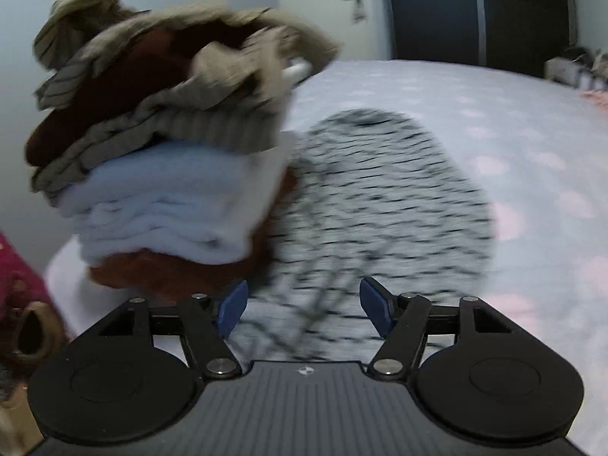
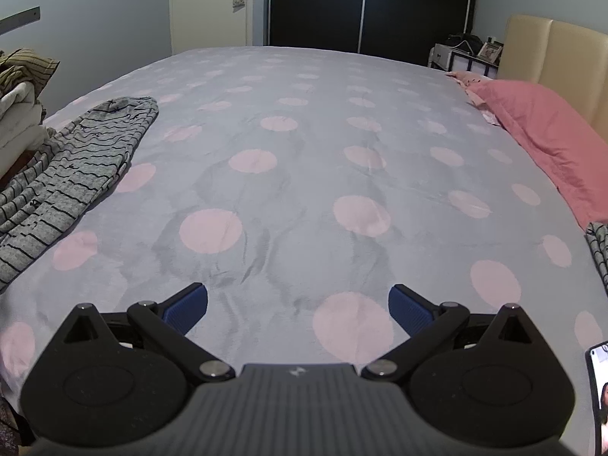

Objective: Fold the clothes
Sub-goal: 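Pull the garment with the left gripper onto the open bed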

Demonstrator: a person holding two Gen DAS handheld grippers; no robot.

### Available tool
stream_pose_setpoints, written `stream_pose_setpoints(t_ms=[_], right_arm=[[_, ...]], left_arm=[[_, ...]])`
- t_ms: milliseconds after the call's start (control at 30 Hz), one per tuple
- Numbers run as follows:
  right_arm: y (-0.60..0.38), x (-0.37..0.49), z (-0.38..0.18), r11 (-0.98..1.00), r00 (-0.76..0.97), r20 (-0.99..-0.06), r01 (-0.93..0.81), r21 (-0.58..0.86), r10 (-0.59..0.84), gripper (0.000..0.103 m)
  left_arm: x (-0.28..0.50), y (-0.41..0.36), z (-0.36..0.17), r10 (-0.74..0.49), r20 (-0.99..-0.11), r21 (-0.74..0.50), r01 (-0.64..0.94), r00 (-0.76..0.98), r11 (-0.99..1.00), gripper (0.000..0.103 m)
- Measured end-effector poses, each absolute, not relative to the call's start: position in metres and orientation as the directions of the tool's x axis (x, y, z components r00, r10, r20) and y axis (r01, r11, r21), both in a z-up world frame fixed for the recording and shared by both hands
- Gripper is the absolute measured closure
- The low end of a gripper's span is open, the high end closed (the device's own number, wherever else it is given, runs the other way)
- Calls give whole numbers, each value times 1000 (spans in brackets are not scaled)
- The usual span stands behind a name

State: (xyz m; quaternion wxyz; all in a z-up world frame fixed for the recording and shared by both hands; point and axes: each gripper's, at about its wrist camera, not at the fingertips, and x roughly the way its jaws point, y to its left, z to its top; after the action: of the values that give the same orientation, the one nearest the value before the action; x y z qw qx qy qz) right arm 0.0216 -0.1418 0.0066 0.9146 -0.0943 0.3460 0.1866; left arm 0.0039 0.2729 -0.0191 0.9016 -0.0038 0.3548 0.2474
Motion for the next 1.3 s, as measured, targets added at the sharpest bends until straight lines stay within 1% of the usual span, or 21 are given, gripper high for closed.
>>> stream_pose_setpoints(t_ms=[67,233,333,400,433,467,500,533,567,633,800,967,1067,1300], right_arm=[[-138,23,4,908,684,-674,-417,-46,280,1],[-131,28,-5,904,662,-696,-426,-44,278,1],[-129,32,-8,907,659,-703,-419,-48,268,1],[-128,35,-11,910,656,-709,-413,-48,260,1],[-127,37,-13,911,653,-713,-409,-48,256,1],[-126,39,-14,912,650,-717,-407,-48,252,1],[-125,40,-16,912,647,-720,-407,-48,251,1],[-124,40,-17,911,644,-723,-409,-49,250,1],[-122,40,-18,910,642,-725,-412,-50,251,1],[-120,40,-19,904,637,-727,-423,-54,255,1],[-117,39,-19,898,633,-727,-436,-51,266,1],[-121,37,-14,902,644,-715,-430,-44,272,1],[-123,34,-9,902,652,-705,-430,-43,277,1],[-135,29,4,912,680,-684,-407,-52,265,1]], left_arm=[[9,286,-31,467,-648,184,-472,601,862,35],[24,309,-57,422,-708,129,-483,567,866,35],[31,312,-67,415,-723,127,-484,552,866,35],[33,315,-73,391,-739,99,-487,548,868,37],[33,318,-76,371,-750,73,-490,548,869,47],[34,319,-78,345,-762,47,-485,547,873,66],[34,321,-80,330,-770,31,-485,546,874,72],[34,322,-82,317,-777,16,-486,544,874,74],[34,322,-81,309,-778,4,-488,547,873,80],[32,321,-78,302,-774,-12,-490,556,872,85],[24,310,-57,311,-733,-33,-488,605,872,87],[13,288,-23,228,-689,-120,-418,688,900,88],[9,259,1,173,-655,-113,-322,736,940,88],[0,164,44,-47,-601,-99,-16,798,995,89]])
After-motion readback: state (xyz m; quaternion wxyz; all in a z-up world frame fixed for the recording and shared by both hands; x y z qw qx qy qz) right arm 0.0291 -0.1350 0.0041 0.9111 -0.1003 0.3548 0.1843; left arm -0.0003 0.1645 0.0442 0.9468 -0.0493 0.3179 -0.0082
